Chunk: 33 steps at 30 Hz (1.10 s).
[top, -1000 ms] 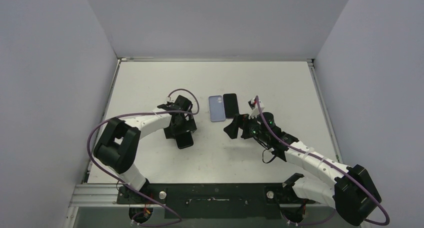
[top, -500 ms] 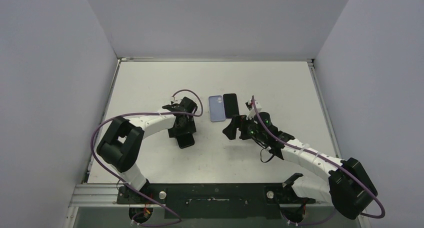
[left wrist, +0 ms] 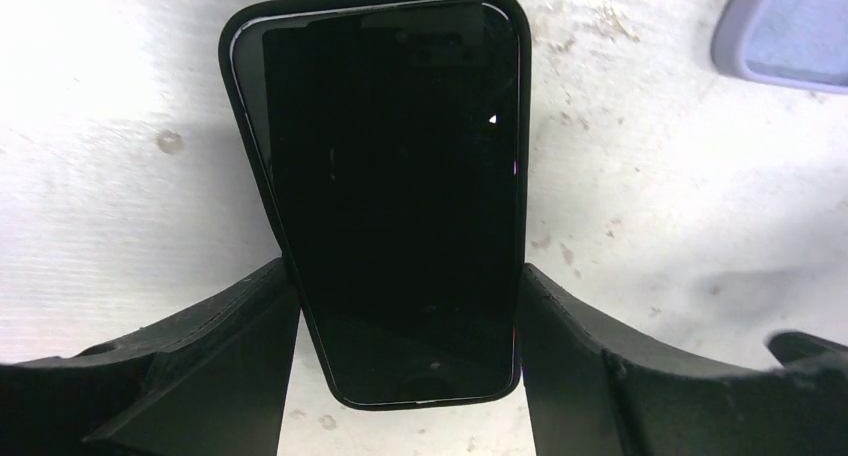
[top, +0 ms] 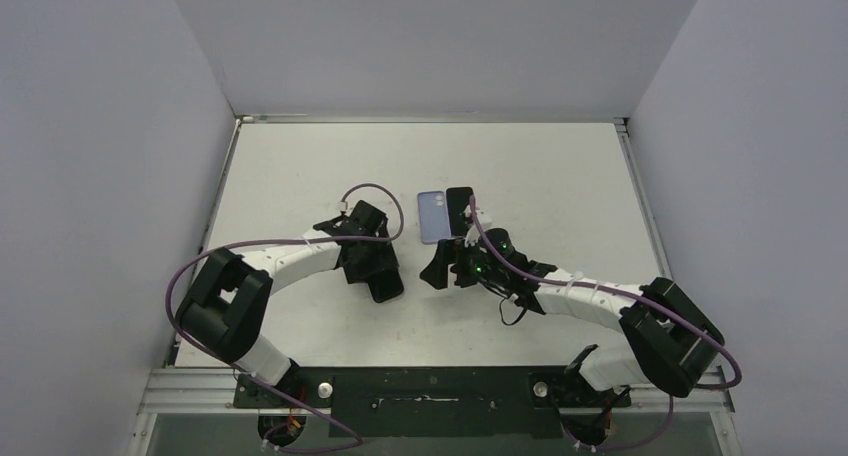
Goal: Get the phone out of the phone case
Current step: Adjust the phone.
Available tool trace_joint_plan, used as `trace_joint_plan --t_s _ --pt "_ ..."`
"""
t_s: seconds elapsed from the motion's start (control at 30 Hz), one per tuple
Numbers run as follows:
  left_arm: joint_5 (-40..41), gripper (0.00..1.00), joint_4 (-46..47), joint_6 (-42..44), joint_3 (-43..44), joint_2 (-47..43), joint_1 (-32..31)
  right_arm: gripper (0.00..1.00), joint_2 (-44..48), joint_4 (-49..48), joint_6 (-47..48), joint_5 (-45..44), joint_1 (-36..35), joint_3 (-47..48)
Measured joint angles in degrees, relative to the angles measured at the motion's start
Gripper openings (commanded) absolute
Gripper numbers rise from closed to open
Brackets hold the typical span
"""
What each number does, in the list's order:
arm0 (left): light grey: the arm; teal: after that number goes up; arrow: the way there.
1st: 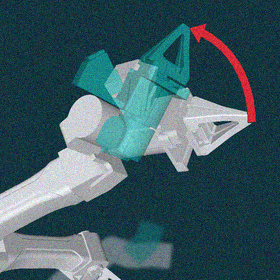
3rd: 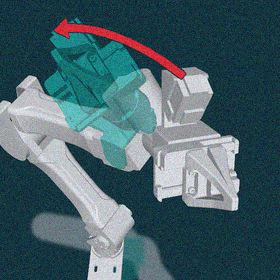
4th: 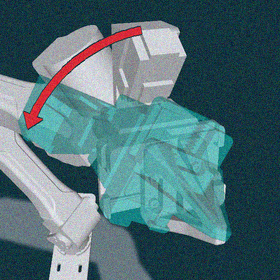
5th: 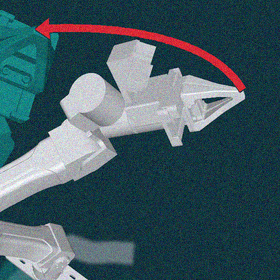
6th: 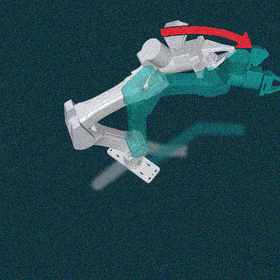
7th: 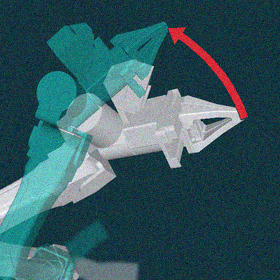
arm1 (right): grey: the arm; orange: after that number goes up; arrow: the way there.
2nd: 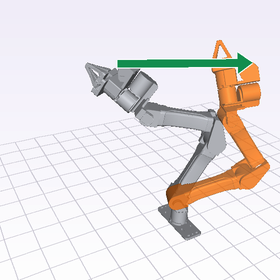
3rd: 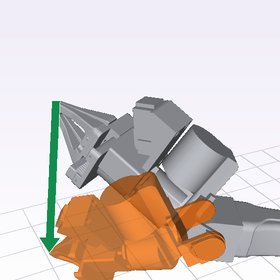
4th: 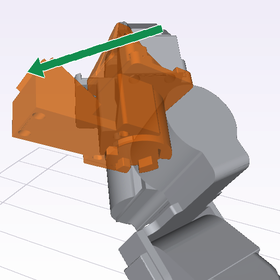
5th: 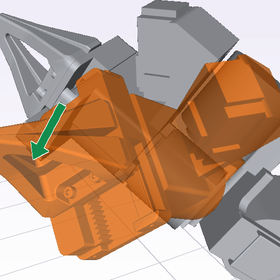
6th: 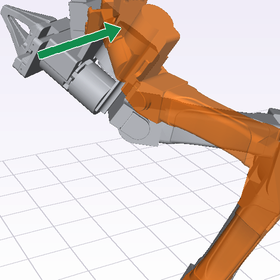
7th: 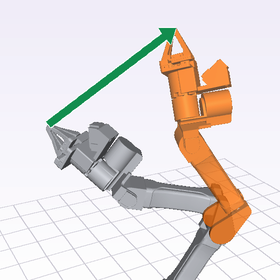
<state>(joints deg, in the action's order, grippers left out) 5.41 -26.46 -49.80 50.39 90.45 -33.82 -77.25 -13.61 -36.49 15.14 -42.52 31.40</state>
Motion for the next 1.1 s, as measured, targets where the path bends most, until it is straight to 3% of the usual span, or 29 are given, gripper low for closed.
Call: trace_joint_plan --t_s 0.23,0.43,0.83,0.9,1.0,1.1 --pt "-5.7 0.15 3.8 -5.0 -3.6 -3.2 0.0 0.89 -5.6 -7.0 -3.6 3.1 -0.8 0.5" --pt "-9.3 0.12 6.1 -8.4 -4.2 -4.1 0.0 0.74 -10.4 -11.8 -6.2 6.2 -1.2 0.8" --pt "-12.3 0.12 8.3 -10.1 -4.2 -4.7 -0.4 0.26 -19.2 -17.3 -8.2 11.5 -1.8 5.6" --pt "-12.3 0.17 8.8 -10.1 -4.2 -4.9 -0.5 0.16 -20.2 -17.4 -8.1 12.1 -1.8 6.6" --pt "-11.7 0.32 9.9 -10.1 -5.0 -6.0 -0.5 0.01 -20.8 -16.1 -8.3 12.6 -1.5 7.4" --pt "-10.9 0.57 10.5 -9.8 -5.7 -7.7 -0.5 0.00 -20.7 -15.4 -8.7 13.6 -0.9 8.0"
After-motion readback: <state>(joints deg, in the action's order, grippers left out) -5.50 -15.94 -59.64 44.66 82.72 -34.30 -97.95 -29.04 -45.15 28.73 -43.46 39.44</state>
